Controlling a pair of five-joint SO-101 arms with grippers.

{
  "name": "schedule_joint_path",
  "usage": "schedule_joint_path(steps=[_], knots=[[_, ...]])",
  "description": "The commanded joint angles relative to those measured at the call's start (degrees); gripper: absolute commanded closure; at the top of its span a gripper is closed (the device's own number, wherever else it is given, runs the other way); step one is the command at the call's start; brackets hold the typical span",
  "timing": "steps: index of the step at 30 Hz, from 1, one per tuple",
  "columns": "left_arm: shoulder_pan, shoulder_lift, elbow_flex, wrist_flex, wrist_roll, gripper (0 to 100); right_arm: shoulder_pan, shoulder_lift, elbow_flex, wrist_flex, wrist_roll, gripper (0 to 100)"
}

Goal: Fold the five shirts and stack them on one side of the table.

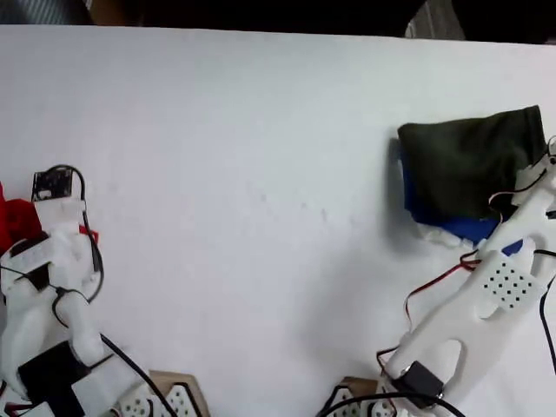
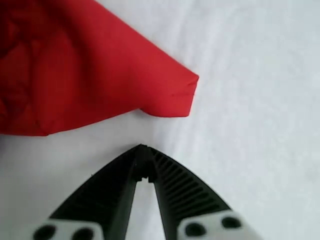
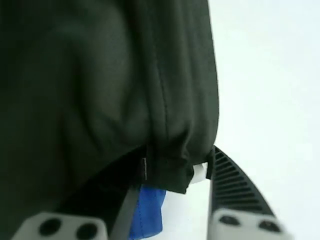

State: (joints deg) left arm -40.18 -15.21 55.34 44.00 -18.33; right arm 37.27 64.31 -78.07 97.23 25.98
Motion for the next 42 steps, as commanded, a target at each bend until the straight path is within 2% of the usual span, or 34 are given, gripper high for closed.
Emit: schedule_joint_path(steps=[1,20,28,38,42], knots=[[0.0,-0.09,-0.4,-0.97,0.7,97,-0.48,-4.62,-0.44,-1.19,-0.53,97.7],[0.0,-0.09,-0.4,-0.97,0.7,97,6.02,-9.27,-0.79,0.92,0.0,97.8],[0.0,-0.09,-0.4,-0.97,0.7,97,4.09,-9.36,11.25,0.92,2.64,97.8],[0.0,-0.09,-0.4,-0.97,0.7,97,3.91,-15.43,11.69,0.84,2.81,97.6],[0.0,-0.09,-0.4,-0.97,0.7,97,3.03,-20.53,11.69,0.92,2.9,86.0]])
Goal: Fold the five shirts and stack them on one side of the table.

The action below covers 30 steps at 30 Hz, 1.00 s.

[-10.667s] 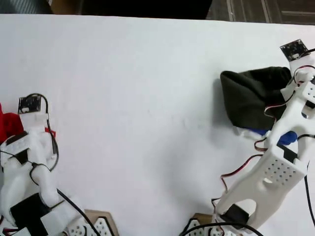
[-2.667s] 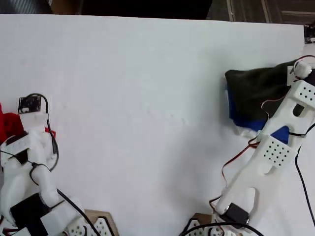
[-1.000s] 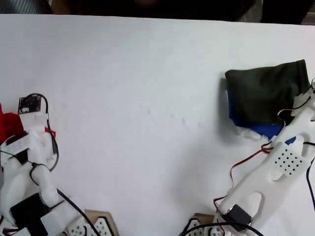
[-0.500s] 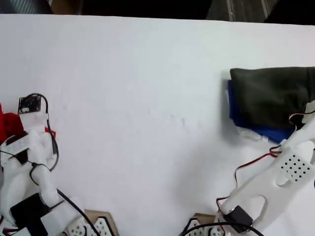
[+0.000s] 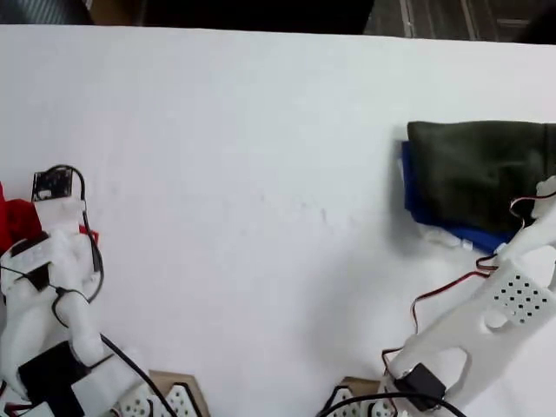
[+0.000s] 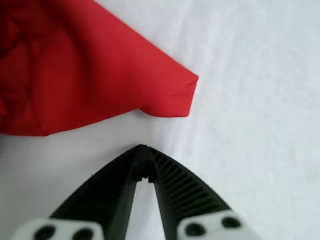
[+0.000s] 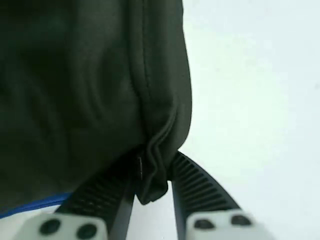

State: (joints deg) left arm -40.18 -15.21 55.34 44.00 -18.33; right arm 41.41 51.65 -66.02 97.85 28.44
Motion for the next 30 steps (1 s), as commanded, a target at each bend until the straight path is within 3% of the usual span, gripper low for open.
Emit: schedule_joint_path(steps=[1,4,10,15,17,30], knots=[[0.0,-0.09,-0.4,-0.97,0.7,97,-1.63,-9.19,-0.26,0.31,0.44,82.4],[0.0,-0.09,-0.4,-0.97,0.7,97,-3.65,-14.11,2.2,0.31,0.44,76.5],[0.0,-0.09,-0.4,-0.97,0.7,97,-11.82,-23.78,9.41,0.31,-3.96,78.1],[0.0,-0.09,-0.4,-0.97,0.7,97,-21.41,-24.66,16.26,-2.68,-6.68,99.2],[0.0,-0.09,-0.4,-0.97,0.7,97,-23.43,-23.25,18.81,-5.49,-6.68,95.2],[0.0,-0.09,-0.4,-0.97,0.7,97,-24.31,-12.97,22.86,-3.03,-9.05,97.8]])
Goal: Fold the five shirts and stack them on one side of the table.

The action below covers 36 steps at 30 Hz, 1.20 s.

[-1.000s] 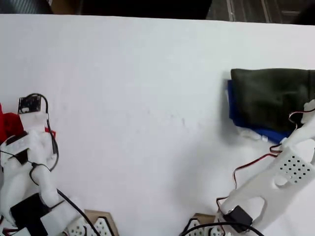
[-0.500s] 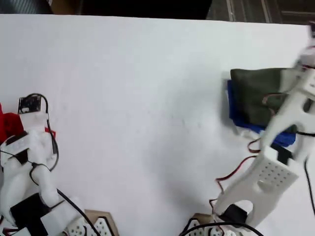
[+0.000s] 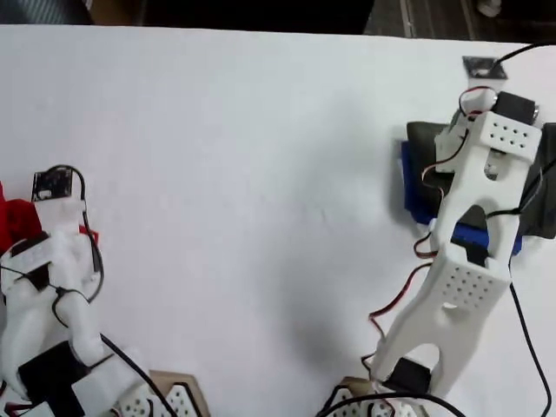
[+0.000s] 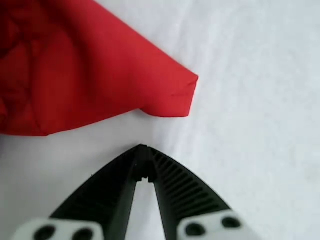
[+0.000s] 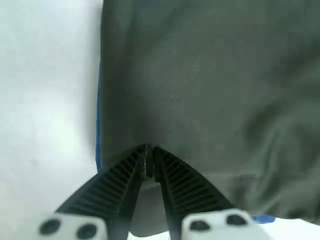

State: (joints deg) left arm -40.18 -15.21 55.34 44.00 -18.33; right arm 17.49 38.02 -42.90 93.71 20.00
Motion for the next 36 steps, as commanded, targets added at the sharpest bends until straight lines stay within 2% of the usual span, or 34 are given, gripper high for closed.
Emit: schedule_joint_path(steps=[1,10,17,27,33,36], knots=[[0.0,-0.09,-0.4,-0.97,0.7,97,-0.48,1.54,-0.26,1.19,-0.62,97.8],[0.0,-0.09,-0.4,-0.97,0.7,97,-3.03,1.45,-1.49,1.98,-0.62,97.8],[0.0,-0.09,-0.4,-1.05,0.7,97,-5.67,-14.11,1.41,4.44,-1.05,97.8],[0.0,-0.09,-0.48,-1.05,0.79,97,-7.08,-42.42,17.76,4.35,0.79,97.2],[-0.18,-0.53,-1.36,-0.7,0.79,97,-7.96,-63.08,33.93,3.56,7.38,82.0],[-1.85,-0.53,-4.44,1.14,0.44,97,-8.04,-69.32,47.56,-1.71,9.23,82.7]])
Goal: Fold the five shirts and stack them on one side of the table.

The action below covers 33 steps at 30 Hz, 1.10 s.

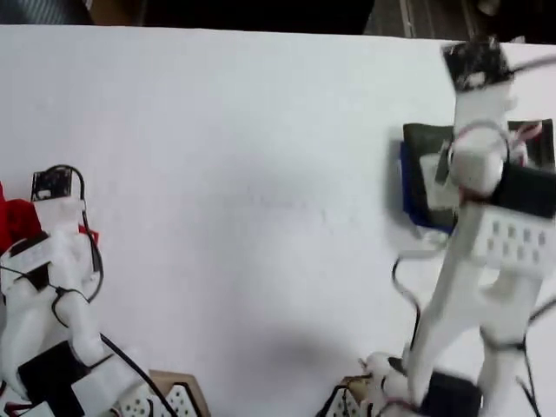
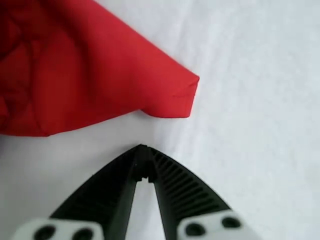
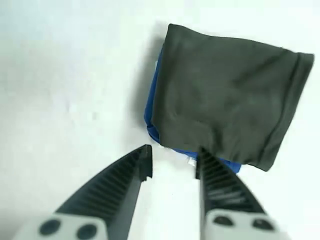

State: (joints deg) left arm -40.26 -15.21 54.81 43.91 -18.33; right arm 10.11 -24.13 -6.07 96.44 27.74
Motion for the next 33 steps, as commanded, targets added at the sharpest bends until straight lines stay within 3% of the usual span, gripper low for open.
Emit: schedule_joint_path(steps=[1,8,11,13,17,19,24,33], knots=[[-3.16,-0.53,-5.58,2.11,0.79,97,-0.48,-8.48,16.44,-7.78,1.49,83.6],[-17.49,-0.53,-16.75,3.43,0.18,97,-1.63,-9.54,48.26,-33.01,1.93,84.4],[-23.03,-0.26,-22.81,6.33,-9.05,95,-4.09,-9.01,54.07,-39.52,1.93,84.4],[-25.49,0.0,-25.71,6.68,-14.59,90,-6.99,-9.01,57.32,-42.15,1.85,84.4],[-30.42,0.09,-28.53,5.36,-16.79,72,-12.97,-9.01,62.51,-47.52,1.41,84.4],[-32.7,0.26,-28.7,2.64,-18.46,70,-14.64,-9.01,64.62,-50.59,1.41,84.4],[-35.34,7.56,-30.81,-1.93,-25.14,72,-15.96,-9.01,69.8,-57.54,1.41,84.5],[-37.54,30.15,-61.67,12.4,-23.56,72,-15.96,-9.1,76.75,-65.98,1.41,84.6]])
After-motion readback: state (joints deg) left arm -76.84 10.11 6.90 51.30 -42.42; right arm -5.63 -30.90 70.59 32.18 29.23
